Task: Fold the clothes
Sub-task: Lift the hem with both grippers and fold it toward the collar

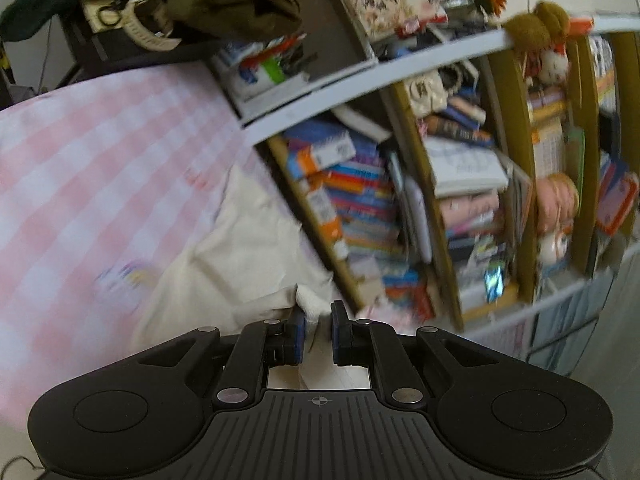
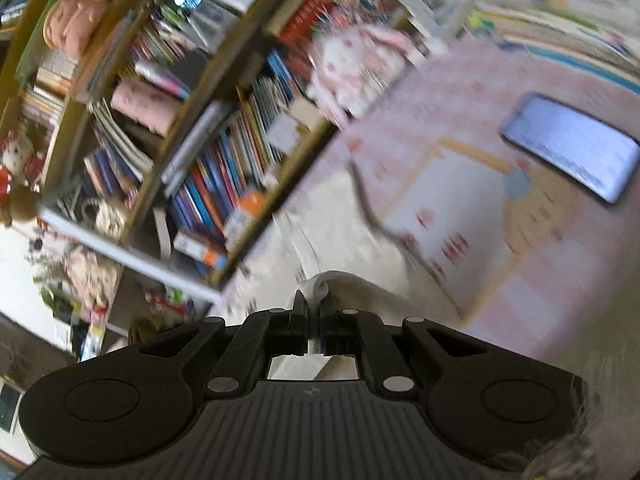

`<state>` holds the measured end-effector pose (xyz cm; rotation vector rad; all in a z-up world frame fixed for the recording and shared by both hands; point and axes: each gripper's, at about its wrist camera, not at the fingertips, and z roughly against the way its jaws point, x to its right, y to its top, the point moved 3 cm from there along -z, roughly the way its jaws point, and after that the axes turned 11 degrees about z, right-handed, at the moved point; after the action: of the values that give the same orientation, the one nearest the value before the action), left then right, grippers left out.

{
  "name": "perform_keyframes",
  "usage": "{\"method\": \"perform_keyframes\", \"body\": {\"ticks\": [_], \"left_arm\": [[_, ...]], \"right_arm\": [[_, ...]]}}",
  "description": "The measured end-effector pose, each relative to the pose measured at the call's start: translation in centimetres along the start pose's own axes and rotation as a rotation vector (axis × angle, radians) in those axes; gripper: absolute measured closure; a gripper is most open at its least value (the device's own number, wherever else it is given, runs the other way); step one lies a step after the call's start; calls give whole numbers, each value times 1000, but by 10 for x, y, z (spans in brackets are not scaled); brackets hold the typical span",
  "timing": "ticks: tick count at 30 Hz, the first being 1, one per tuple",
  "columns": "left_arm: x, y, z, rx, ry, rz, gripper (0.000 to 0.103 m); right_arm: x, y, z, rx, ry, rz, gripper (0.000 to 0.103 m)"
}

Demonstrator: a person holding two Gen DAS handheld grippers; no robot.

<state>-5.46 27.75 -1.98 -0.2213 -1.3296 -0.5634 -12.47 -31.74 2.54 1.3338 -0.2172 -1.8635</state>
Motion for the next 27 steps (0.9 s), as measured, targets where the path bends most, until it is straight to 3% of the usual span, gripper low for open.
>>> {"method": "perform_keyframes", "body": {"ticks": [5, 14, 27], "left_arm": [[26, 30, -47, 40, 4, -23, 92], [34, 75, -130, 92, 136, -8, 92], [3, 105, -232, 92, 365, -13, 91]], "right_arm": [[-12, 41, -43, 52, 44, -3, 98], [-7, 110, -154, 0, 76, -30, 98], [50, 131, -294, -134, -12, -125, 98]]}}
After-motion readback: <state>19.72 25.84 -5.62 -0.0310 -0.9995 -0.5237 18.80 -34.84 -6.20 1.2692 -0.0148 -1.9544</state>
